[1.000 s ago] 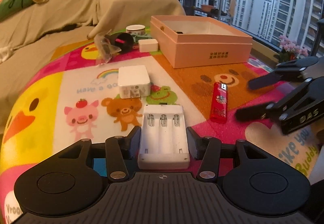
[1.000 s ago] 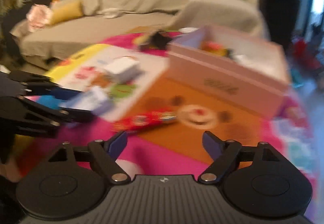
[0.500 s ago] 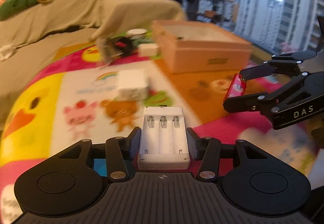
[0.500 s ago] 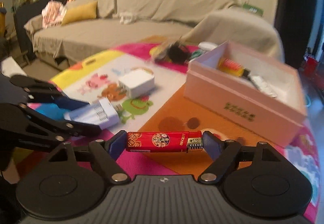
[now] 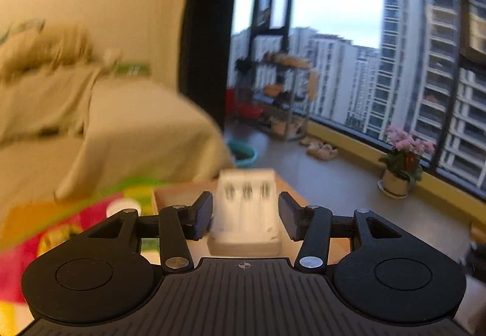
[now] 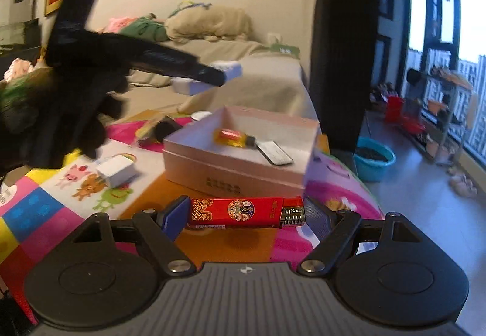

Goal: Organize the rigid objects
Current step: 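Drop the charger into the pink box with left tool while right tool drops the lighter in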

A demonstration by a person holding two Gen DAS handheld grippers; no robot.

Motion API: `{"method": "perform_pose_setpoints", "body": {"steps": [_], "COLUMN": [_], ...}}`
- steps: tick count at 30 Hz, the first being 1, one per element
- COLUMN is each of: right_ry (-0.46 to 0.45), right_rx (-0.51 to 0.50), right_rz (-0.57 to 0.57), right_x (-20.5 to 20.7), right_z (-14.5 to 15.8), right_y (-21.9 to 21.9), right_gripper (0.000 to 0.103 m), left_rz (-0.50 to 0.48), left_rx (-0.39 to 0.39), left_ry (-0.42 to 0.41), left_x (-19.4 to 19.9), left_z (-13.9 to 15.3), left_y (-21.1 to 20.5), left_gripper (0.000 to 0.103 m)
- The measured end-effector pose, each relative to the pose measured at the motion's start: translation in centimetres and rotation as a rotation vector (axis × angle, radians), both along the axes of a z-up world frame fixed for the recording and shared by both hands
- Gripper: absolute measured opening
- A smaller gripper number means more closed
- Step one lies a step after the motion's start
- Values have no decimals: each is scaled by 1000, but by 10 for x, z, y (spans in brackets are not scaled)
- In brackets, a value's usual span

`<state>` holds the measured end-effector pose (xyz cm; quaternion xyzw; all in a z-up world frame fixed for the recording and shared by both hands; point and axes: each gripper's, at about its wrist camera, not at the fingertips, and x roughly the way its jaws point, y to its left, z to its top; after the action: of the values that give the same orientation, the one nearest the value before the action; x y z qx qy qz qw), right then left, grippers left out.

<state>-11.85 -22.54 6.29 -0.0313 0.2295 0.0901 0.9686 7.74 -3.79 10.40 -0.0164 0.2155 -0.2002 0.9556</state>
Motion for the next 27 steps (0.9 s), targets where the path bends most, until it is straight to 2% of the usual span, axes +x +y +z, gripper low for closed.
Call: {"method": "perform_pose_setpoints", "body": {"steps": [3, 6, 10, 15, 18, 20, 22, 27], "right_ry": [15, 21, 0, -35, -5, 50, 73, 69], "right_rx": [4, 18, 22, -2, 49, 82, 82, 43], "right_rz": [-13, -14, -8, -44, -77, -55, -66, -59], "right_x": [2, 5, 23, 78, 123, 148, 155, 124], "right_z": [-6, -8, 2, 25, 39, 40, 36, 8], "right_y": [-6, -8, -3, 11, 14, 18, 25, 37], "right_gripper": [81, 81, 81, 81, 81, 85, 85, 85], "left_rz": [57, 102, 104, 101, 118, 143, 167, 201], "left_rx": [-51, -6, 66, 158, 203, 199, 172, 99], "left_ry": [29, 33, 87, 148, 162, 160, 158, 171], "left_x": [-6, -35, -83, -127, -134, -136, -132, -119], "left_z": [-9, -20, -45, -72, -79, -80, -78, -77], "left_y": [21, 47, 75, 98, 104, 110, 117, 125], "left_gripper": [52, 52, 52, 52, 52, 52, 52, 52]}}
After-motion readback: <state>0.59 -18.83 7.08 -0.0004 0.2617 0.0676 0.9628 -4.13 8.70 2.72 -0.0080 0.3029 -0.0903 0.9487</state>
